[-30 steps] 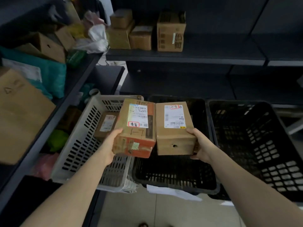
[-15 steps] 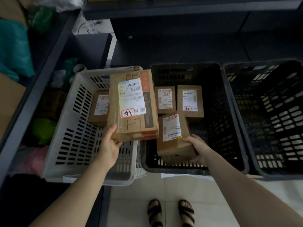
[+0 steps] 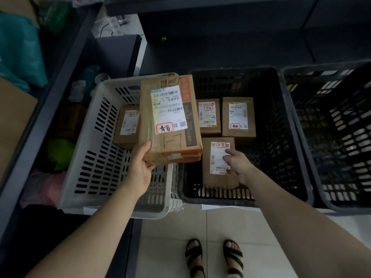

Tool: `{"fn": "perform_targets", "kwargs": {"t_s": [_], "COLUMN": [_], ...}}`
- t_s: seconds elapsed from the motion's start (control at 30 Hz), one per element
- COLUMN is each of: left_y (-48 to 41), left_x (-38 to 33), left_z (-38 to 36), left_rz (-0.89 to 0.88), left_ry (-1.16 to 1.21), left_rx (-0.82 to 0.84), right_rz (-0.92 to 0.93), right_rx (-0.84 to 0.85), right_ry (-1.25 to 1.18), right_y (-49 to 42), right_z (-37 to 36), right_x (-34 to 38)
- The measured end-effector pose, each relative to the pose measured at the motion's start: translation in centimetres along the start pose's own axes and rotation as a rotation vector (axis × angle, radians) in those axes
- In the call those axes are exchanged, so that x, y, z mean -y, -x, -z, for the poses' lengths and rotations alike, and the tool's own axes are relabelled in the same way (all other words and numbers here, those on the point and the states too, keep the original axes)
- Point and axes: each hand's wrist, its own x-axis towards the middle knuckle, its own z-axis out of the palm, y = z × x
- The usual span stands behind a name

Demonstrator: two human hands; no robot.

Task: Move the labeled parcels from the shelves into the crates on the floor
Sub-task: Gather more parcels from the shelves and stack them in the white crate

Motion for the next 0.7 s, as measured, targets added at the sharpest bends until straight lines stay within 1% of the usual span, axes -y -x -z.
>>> {"fn": "perform_targets", "kwargs": {"t_s": [0.07, 0.13, 0.23, 0.33, 0.43, 0.53, 0.7], "left_y": [0.3, 0.7, 1.5, 2.4, 2.9, 3.2, 3.0], "left_x": [-0.5, -1.0, -2.2, -3.9, -5.3, -5.6, -4.1], "left_z": [-0.4, -1.2, -3.2, -6.1, -9.6, -13.9, -21.9], "left_rz": [0.008, 0.012, -0.026, -0.064, -0.045, 0.037, 0.097], "left_ry": [-0.004, -0.014, -0.058, -0.144, -0.192, -0.247, -0.581], "left_rx": [0.006, 0.031, 0.108, 0.261, 0.395, 0.465, 0.584], "right_rz": [0.038, 0.082, 0.119, 0.163, 0.221, 0.262, 0.256], "right_rx": [-0.022, 0.003, 0.086, 0.224, 0.253, 0.179, -0.038], "right_ry": [0.018, 0.002, -0.127, -0.181, -0.129, -0.144, -0.220], "right_y": [1.2, 2.8, 5.7, 9.0, 11.8, 13.8, 14.6], "right_z": [0.2, 0.2, 0.4, 1.6, 4.3, 8.2, 16.7], "right_x": [1.3, 2.8, 5.3, 7.6, 9.0, 9.6, 9.8]}}
